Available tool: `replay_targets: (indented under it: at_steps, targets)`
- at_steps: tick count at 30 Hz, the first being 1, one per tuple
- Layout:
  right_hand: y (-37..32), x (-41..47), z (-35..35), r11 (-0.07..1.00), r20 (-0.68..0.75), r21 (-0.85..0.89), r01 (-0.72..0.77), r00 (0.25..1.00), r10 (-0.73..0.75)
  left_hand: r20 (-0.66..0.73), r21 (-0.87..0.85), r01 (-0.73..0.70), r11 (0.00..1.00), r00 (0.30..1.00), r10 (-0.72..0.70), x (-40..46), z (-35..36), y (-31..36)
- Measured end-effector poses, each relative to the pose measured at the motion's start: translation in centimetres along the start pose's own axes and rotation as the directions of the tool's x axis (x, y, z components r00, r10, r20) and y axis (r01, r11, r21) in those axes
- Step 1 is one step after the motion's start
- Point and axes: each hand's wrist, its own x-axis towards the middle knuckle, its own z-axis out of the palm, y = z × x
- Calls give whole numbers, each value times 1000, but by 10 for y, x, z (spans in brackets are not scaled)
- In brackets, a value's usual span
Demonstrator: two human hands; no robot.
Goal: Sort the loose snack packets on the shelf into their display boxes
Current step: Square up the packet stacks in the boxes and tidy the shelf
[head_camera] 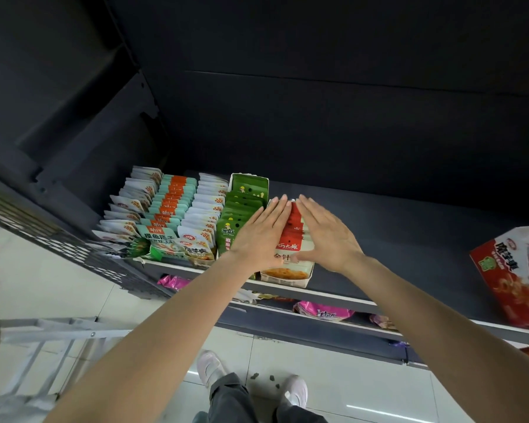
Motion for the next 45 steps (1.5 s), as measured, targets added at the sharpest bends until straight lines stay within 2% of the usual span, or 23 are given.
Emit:
replay_targets:
  at_steps: [4, 6, 12, 15, 18, 23, 27, 29, 31, 32, 35, 38, 39, 43, 45]
  targets:
    - [-12, -6, 13, 990, -99, 118, -77, 991, 88, -28, 31, -62, 998, 998, 63, -7, -4, -10]
    - [-13, -7, 17, 986, -83, 138, -97, 991, 109, -16, 38, -61, 997, 998, 61, -8, -4, -10]
    - [-10, 0, 8, 994, 46, -64, -92, 994, 95, 113, -38, 7, 999, 994, -2, 0, -6, 4]
    - [-9, -3, 7, 989, 53, 123, -82, 996, 76, 65, -5, -18, 1000, 998, 19, -4, -6, -3]
    - [-5, -13, 9, 960, -33, 264, -90, 994, 103, 11, 13, -57, 998, 998, 57, -16, -2, -11]
    - [-8, 0, -7, 976, -29, 187, -114, 992, 121, -79, -25, 25, 999, 997, -27, -10, -14, -8]
    - [-8, 16, -11, 981, -38, 143, -128, 990, 135, -102, 93, 83, 992, 992, -73, -1, -10, -5]
    - [-5, 18, -8, 973, -37, 187, -134, 989, 143, -109, 95, 114, 989, 989, -103, 0, -6, -4]
    - [-2, 13, 0, 926, -5, 344, -158, 985, 170, -63, 62, 85, 994, 995, -81, 4, -5, -5]
    - [-3, 8, 6, 869, 21, 462, -179, 981, 191, -14, 25, 61, 998, 998, -61, 7, -5, -5]
    - [-11, -3, 26, 644, 70, 731, -226, 963, 259, 90, -93, 47, 995, 995, -39, 13, -6, -3]
    - [-17, 2, 39, 423, 129, 865, -271, 934, 333, 77, -92, 49, 995, 996, -42, 13, -1, -4]
    - [-17, 4, 40, 404, 132, 872, -275, 928, 347, 69, -88, 39, 995, 997, -33, 13, 0, -6]
    - [-10, 1, 36, 531, 74, 810, -250, 941, 330, 55, -89, -21, 996, 998, 25, 12, 1, -11]
    - [-8, -2, 35, 552, 63, 803, -225, 953, 297, 23, -66, -28, 997, 999, 29, 10, 1, -14]
